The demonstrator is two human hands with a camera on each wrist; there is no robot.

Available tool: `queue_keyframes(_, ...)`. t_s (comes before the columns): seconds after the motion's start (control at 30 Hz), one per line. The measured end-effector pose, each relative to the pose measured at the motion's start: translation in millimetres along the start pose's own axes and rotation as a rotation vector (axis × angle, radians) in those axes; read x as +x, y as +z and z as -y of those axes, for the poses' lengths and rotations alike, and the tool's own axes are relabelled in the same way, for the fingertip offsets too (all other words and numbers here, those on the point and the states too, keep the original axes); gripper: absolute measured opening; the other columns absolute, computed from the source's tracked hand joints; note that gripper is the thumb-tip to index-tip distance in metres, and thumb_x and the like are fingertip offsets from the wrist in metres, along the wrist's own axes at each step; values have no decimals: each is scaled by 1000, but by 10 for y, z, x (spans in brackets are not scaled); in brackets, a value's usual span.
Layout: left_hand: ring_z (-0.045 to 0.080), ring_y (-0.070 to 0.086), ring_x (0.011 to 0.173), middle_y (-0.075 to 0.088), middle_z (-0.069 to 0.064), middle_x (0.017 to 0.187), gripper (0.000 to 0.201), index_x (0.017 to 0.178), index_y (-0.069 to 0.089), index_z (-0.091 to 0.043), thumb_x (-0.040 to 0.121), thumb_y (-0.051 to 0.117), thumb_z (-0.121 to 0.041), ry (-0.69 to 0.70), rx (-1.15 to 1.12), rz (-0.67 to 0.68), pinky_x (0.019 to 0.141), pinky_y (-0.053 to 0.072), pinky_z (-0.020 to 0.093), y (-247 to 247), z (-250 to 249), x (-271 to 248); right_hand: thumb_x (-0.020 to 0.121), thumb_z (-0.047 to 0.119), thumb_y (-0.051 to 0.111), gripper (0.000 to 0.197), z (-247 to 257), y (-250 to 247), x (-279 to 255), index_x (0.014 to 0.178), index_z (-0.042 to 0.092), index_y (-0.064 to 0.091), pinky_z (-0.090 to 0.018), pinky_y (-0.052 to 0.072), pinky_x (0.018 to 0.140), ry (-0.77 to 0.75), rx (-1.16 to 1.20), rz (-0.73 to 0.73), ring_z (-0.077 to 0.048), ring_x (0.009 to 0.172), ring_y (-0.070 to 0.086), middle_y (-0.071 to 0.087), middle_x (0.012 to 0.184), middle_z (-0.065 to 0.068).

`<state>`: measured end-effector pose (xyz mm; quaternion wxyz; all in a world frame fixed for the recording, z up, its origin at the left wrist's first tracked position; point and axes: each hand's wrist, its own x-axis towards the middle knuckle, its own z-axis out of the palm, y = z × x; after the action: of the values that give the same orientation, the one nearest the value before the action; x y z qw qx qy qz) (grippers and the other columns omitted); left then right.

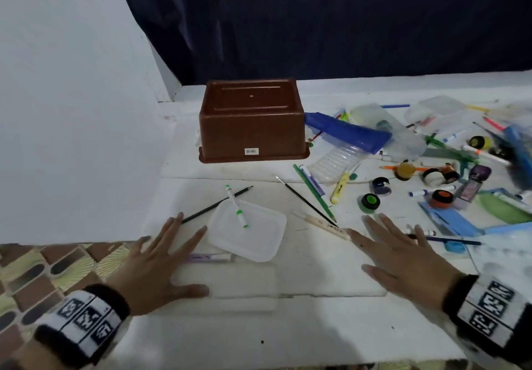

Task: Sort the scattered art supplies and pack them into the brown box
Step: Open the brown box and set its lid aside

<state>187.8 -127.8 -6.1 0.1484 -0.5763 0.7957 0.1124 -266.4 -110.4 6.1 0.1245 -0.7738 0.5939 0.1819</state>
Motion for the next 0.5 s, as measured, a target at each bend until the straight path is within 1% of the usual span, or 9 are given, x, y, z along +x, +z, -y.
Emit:
queue_keyframes(0.07, 17, -33, 146, -48, -1, 151, 109, 139, -35, -56, 58, 20, -106, 88, 31, 64, 123, -2, 42, -72, 51, 148, 80, 71, -12, 61, -31, 23, -4, 134, 58, -35, -60, 1, 117, 4, -26, 2, -15, 146, -28, -38, 153, 16)
queue_keyframes(0.1, 17, -34, 146, -48, 0, 151, 112, 139, -35, -55, 58, 23, -106, 124, 61, 78, 123, -5, 40, -109, 66, 207, 76, 71, -17, 61, -53, 50, -7, 133, 59, -36, -60, 2, 117, 4, -28, 1, -14, 146, -28, -39, 151, 17)
queue_keyframes(0.2, 19, -37, 144, -49, 3, 150, 119, 141, -36, -48, 60, 29, -104, 235, 122, 129, 123, -13, 36, -212, 53, 350, 79, 64, -19, 59, -151, 99, 5, 137, 59, -31, -57, 5, 117, 16, -5, -8, -12, 146, -26, -36, 152, 20)
queue_keyframes(0.27, 19, -37, 144, -48, 2, 151, 121, 143, -34, -46, 61, 34, -103, 297, 118, 175, 123, -11, 34, -276, 16, 427, 82, 60, -20, 58, -222, 110, 31, 140, 59, -24, -56, 10, 117, 21, 22, -36, -12, 149, -17, -25, 157, 21)
queue_keyframes(0.33, 17, -35, 145, -47, -2, 152, 123, 145, -31, -46, 61, 39, -102, 336, 99, 210, 124, -6, 33, -325, -6, 499, 86, 58, -17, 58, -240, 92, 60, 144, 59, -16, -53, 17, 117, 33, 45, -101, -13, 151, -2, -9, 161, 19)
queue_keyframes(0.4, 14, -34, 146, -47, -4, 152, 127, 147, -30, -45, 61, 46, -99, 358, 83, 237, 124, -4, 31, -364, -26, 561, 90, 55, -6, 59, -181, 20, 84, 149, 54, -5, -48, 19, 118, 49, 96, -146, -15, 151, 8, 3, 163, 14)
queue_keyframes(0.43, 13, -34, 146, -48, -5, 152, 129, 147, -29, -45, 60, 50, -98, 363, 74, 251, 125, -3, 31, -386, -43, 585, 94, 51, 8, 57, -126, -24, 104, 151, 50, 6, -48, 24, 117, 39, 122, -182, -18, 150, 17, 13, 163, 9)
queue_keyframes(0.47, 13, -34, 146, -48, -5, 151, 132, 147, -29, -46, 58, 55, -96, 364, 59, 266, 125, -2, 32, -409, -56, 601, 97, 43, 27, 54, -45, -101, 124, 150, 45, 18, -48, 34, 113, 5, 136, -253, -22, 145, 32, 27, 160, 2)
queue_keyframes(0.5, 12, -34, 145, -49, -6, 150, 135, 147, -29, -46, 57, 59, -94, 363, 45, 280, 125, -2, 33, -433, -71, 618, 95, 33, 43, 53, 47, -158, 154, 146, 39, 30, -46, 46, 104, -68, 160, -350, -25, 133, 49, 44, 150, -3)
